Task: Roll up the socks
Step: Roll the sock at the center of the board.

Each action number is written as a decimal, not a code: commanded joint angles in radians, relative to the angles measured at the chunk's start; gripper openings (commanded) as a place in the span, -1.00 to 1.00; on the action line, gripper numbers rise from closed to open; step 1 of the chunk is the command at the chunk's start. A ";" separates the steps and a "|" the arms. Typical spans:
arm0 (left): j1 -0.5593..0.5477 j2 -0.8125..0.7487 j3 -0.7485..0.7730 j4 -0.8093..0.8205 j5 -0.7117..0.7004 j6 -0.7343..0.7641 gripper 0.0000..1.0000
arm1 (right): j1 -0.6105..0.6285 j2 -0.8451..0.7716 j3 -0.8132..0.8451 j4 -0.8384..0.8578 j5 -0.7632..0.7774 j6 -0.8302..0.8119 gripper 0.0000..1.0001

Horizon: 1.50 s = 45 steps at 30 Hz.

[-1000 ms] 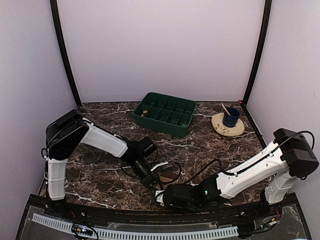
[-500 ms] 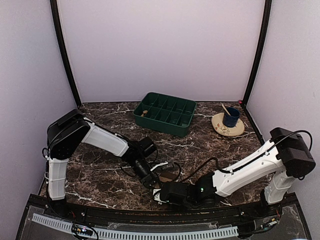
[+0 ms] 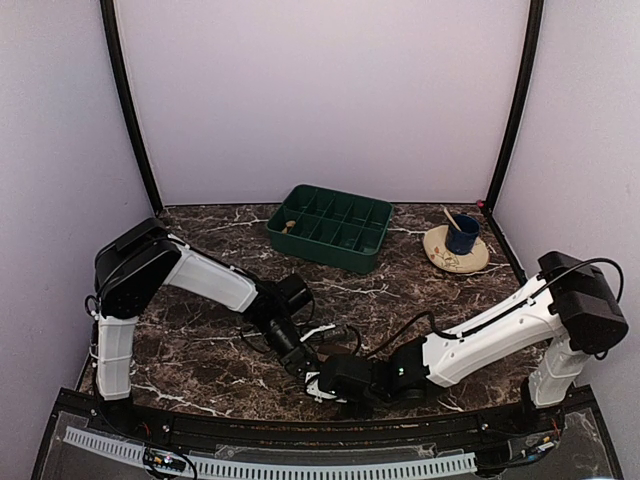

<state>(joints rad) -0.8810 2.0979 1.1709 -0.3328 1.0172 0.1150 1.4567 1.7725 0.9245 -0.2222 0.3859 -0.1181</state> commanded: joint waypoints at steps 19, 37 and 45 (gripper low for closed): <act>0.097 -0.256 -0.261 0.317 -0.210 -0.305 -0.43 | -0.183 -0.045 -0.086 -0.033 -0.392 0.170 -0.87; 0.076 -0.577 -0.579 0.775 -0.426 -0.400 -0.34 | -0.339 -0.014 -0.085 -0.051 -0.727 0.201 -0.86; -0.091 -0.662 -0.598 0.663 -0.684 -0.244 -0.37 | -0.398 0.017 -0.057 -0.079 -0.862 0.209 -0.89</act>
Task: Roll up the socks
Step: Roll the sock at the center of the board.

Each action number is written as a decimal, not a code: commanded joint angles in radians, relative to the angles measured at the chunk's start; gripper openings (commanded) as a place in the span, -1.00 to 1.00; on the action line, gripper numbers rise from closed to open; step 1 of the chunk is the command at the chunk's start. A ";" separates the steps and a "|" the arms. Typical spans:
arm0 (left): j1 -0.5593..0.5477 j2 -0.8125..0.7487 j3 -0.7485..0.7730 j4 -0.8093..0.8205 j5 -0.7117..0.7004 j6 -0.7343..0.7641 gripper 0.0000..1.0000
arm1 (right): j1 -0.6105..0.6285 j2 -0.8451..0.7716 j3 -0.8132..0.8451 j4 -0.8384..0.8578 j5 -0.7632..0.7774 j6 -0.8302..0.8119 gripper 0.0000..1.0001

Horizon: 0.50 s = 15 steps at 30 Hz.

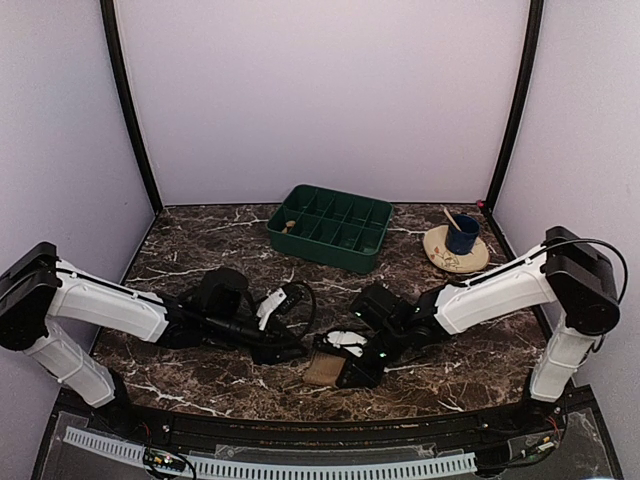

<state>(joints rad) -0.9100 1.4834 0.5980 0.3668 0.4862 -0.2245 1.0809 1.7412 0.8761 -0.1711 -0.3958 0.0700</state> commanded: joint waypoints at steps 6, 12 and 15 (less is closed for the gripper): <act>-0.132 -0.072 -0.033 -0.080 -0.298 0.158 -0.43 | -0.044 0.072 0.014 -0.141 -0.151 0.037 -1.00; -0.208 -0.062 -0.012 -0.130 -0.376 0.218 -0.48 | -0.067 0.073 0.011 -0.136 -0.200 0.050 -1.00; -0.256 -0.039 0.014 -0.165 -0.408 0.253 -0.49 | -0.075 0.075 0.011 -0.133 -0.212 0.056 -1.00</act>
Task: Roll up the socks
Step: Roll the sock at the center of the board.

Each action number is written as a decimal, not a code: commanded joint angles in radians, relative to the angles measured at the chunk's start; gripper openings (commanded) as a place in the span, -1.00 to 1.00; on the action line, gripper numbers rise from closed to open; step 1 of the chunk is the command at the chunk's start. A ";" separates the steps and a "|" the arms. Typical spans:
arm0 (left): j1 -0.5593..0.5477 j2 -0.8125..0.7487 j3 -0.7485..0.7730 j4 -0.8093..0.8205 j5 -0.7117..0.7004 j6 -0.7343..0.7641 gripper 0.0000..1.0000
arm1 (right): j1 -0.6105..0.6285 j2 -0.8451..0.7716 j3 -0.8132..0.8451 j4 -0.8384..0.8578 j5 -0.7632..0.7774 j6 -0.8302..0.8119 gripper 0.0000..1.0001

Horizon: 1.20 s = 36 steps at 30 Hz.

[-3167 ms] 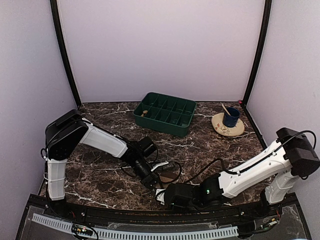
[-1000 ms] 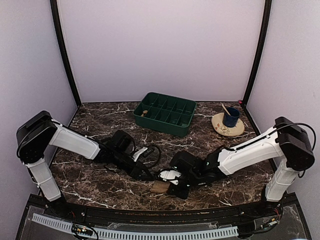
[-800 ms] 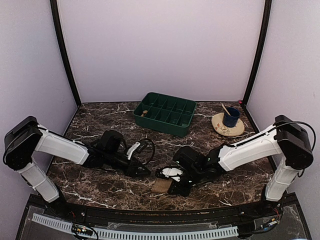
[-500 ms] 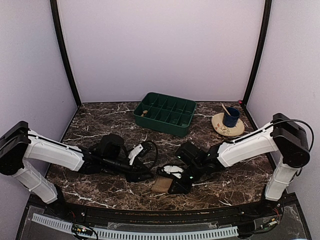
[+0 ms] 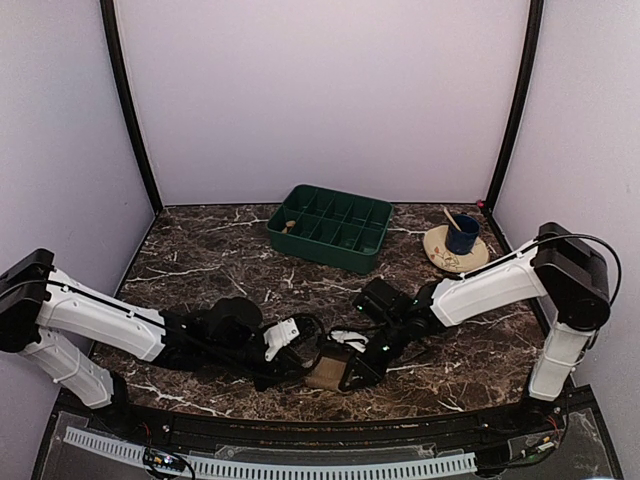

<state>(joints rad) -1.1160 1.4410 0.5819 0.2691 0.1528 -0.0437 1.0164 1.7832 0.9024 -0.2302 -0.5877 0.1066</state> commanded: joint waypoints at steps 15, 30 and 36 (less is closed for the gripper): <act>-0.181 0.085 0.115 -0.156 -0.205 0.190 -0.33 | -0.022 0.047 -0.020 -0.053 -0.053 0.028 -1.00; -0.236 0.117 0.150 -0.150 -0.284 0.312 -0.40 | -0.028 0.052 -0.029 -0.047 -0.060 0.021 -1.00; -0.263 0.124 0.148 -0.144 -0.296 0.344 -0.43 | -0.032 0.054 -0.032 -0.044 -0.068 0.021 -1.00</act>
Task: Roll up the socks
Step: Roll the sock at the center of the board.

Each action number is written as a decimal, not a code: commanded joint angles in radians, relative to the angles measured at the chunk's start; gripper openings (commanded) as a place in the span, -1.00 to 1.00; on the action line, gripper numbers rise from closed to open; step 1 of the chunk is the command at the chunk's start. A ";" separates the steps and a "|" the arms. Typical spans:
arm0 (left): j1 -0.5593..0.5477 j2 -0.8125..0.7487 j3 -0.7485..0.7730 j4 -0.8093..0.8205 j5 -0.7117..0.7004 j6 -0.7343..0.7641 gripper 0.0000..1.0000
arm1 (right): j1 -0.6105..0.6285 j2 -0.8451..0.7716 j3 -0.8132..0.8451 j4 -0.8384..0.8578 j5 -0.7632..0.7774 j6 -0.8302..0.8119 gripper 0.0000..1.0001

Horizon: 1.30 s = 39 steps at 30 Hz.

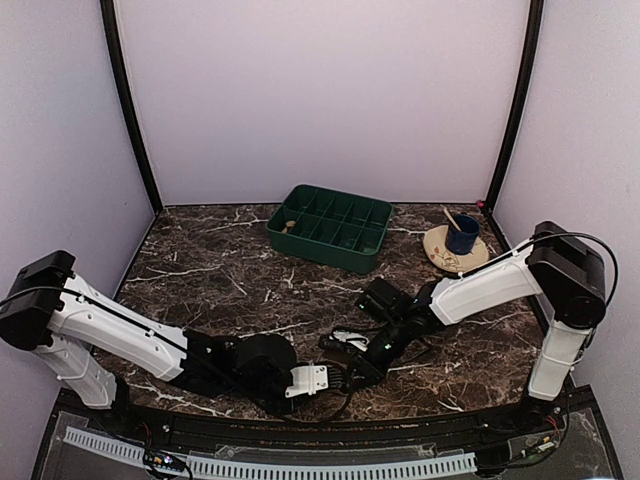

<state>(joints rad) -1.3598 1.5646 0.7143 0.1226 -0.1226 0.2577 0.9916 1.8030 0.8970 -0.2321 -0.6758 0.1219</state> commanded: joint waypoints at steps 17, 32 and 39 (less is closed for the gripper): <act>-0.028 0.064 0.029 0.082 -0.124 0.112 -0.37 | -0.007 0.039 -0.024 -0.049 -0.002 0.007 -1.00; -0.027 0.084 0.029 0.107 -0.105 0.149 -0.37 | -0.008 0.048 -0.015 -0.061 -0.011 0.002 -1.00; -0.027 0.101 0.033 0.093 -0.077 0.149 -0.37 | -0.009 0.053 -0.013 -0.065 -0.016 -0.001 -1.00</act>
<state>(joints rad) -1.3838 1.6585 0.7216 0.2157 -0.2241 0.3935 0.9871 1.8164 0.8967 -0.2329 -0.7158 0.1219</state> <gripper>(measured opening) 0.317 0.046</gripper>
